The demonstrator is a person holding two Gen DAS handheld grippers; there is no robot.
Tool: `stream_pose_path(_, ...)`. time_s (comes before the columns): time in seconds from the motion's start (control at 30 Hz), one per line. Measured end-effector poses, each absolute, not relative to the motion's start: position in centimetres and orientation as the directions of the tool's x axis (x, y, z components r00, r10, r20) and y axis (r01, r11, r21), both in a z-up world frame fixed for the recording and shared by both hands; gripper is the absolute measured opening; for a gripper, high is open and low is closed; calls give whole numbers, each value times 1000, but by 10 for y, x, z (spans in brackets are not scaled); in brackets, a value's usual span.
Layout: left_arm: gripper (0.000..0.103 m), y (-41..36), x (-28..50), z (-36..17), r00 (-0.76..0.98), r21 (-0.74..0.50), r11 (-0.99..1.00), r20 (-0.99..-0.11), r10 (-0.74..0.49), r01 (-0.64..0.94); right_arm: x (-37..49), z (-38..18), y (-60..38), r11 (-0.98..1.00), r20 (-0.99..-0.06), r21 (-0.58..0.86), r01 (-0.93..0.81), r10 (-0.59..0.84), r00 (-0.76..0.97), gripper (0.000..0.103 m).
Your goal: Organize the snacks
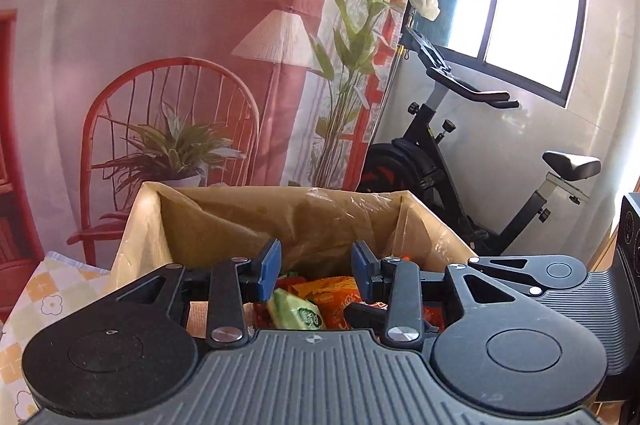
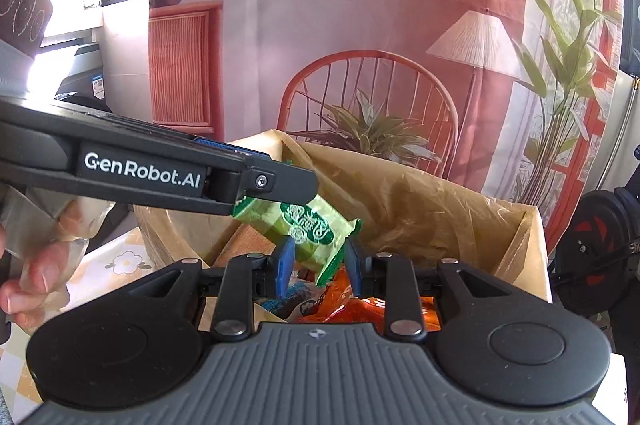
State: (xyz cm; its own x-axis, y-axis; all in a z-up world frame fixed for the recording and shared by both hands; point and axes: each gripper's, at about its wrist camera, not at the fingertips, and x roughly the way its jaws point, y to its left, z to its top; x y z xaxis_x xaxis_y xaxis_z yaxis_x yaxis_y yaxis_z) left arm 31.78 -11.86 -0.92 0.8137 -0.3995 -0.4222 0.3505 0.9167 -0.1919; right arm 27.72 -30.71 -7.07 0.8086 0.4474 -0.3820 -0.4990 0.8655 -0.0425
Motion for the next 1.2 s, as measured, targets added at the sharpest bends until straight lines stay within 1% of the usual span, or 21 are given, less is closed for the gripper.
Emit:
stream_pose_path(0.03,46,-116,316,-9,817,-185,920,-424,-392,346,275,-71,-307,866,-381,-46,-498,445,810,31)
stream_pose_path(0.1,63,-114,312,-7,831,-152,936,-430,-353,318,273,-69,-308,872,-387,-52,-488,432,814,45)
stream_pose_path(0.13,66,-114,309,-4,845,-125,947,-429,-320,296,271,-69,-309,875,-388,-50,-481,427,817,46)
stream_pose_path(0.17,74,-114,306,-1,858,-95,957,-425,-287,273,270,-67,-311,880,-387,-44,-473,421,820,49)
stream_pose_path(0.2,81,-114,303,2,870,-69,964,-417,-262,257,268,-64,-312,884,-383,-38,-466,418,824,54)
stream_pose_path(0.23,86,-113,298,7,883,-42,970,-405,-237,240,264,-62,-313,885,-376,-32,-464,419,826,58)
stream_pose_path(0.27,91,-112,294,12,891,-31,972,-394,-225,231,261,-60,-314,885,-367,-29,-464,422,829,69)
stream_pose_path(0.3,92,-111,291,16,896,-27,973,-385,-220,227,259,-55,-315,885,-359,-29,-464,424,831,77)
stream_pose_path(0.43,93,-106,274,37,914,-15,978,-354,-199,207,248,-45,-316,893,-351,-25,-450,414,840,86)
stream_pose_path(0.5,95,-106,264,45,934,21,986,-323,-153,168,242,-39,-319,897,-345,-4,-442,414,842,95)
stream_pose_path(0.57,97,-107,256,53,947,57,992,-306,-93,115,236,-32,-322,897,-336,27,-441,423,841,98)
stream_pose_path(0.7,97,-108,241,69,956,116,992,-294,-12,49,226,-21,-326,907,-328,60,-417,412,850,100)
stream_pose_path(0.8,97,-107,227,79,962,145,989,-273,20,21,217,-13,-328,915,-315,75,-396,399,861,102)
stream_pose_path(0.93,97,-99,205,88,971,122,992,-239,5,25,202,-1,-330,926,-277,78,-369,376,884,102)
stream_pose_path(1.07,97,-91,191,94,967,98,995,-257,3,23,189,8,-330,926,-253,76,-370,377,891,103)
stream_pose_path(1.2,97,-86,178,96,970,87,996,-243,10,12,180,13,-331,925,-235,80,-372,380,895,103)
